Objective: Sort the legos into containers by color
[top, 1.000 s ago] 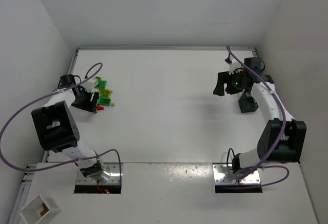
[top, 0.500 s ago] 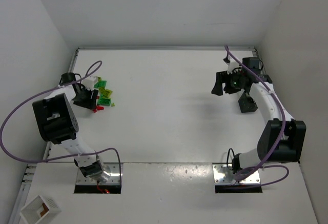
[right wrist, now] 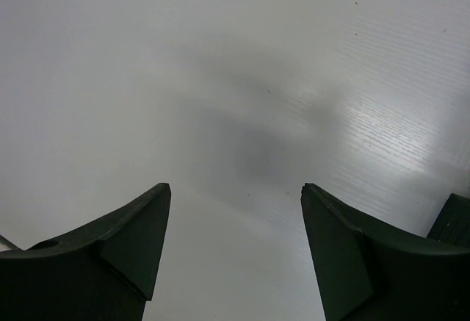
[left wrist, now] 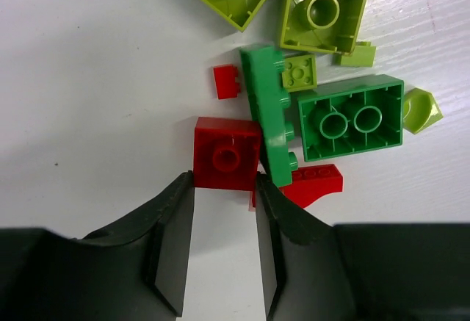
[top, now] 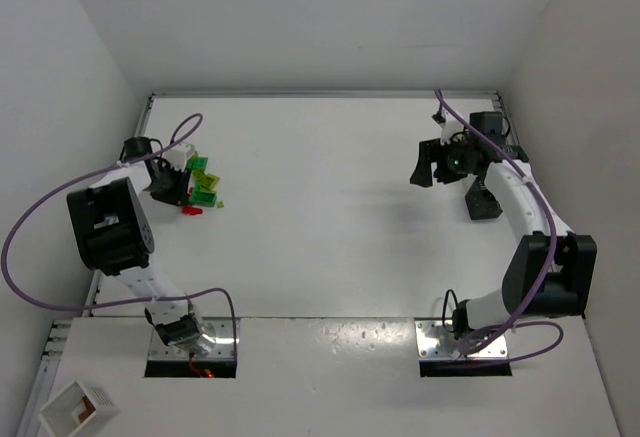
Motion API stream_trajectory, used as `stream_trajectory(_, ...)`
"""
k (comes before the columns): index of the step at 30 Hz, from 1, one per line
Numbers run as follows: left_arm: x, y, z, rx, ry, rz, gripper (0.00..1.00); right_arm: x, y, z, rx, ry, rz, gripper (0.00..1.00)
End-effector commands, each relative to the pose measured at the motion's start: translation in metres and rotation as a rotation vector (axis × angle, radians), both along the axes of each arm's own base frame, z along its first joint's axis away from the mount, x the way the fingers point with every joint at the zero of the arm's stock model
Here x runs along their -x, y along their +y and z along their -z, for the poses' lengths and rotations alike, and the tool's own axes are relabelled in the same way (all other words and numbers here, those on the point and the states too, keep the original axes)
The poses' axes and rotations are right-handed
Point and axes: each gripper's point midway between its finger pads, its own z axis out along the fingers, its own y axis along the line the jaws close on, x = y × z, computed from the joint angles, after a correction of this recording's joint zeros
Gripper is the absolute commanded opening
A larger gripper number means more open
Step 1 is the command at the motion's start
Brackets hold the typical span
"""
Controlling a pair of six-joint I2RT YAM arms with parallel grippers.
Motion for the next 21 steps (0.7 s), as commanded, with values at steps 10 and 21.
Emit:
stream_trajectory(10, 0.007, -0.019, -0.025, 0.036, -0.063, 0.071, 0.21, 0.003, 0.028, -0.029, -0.093, -0.057, -0.094, 0.73)
stream_trajectory(21, 0.024, -0.064, -0.099, 0.111, -0.24, 0.192, 0.17, 0.031, 0.101, -0.061, -0.45, 0.022, -0.258, 0.73)
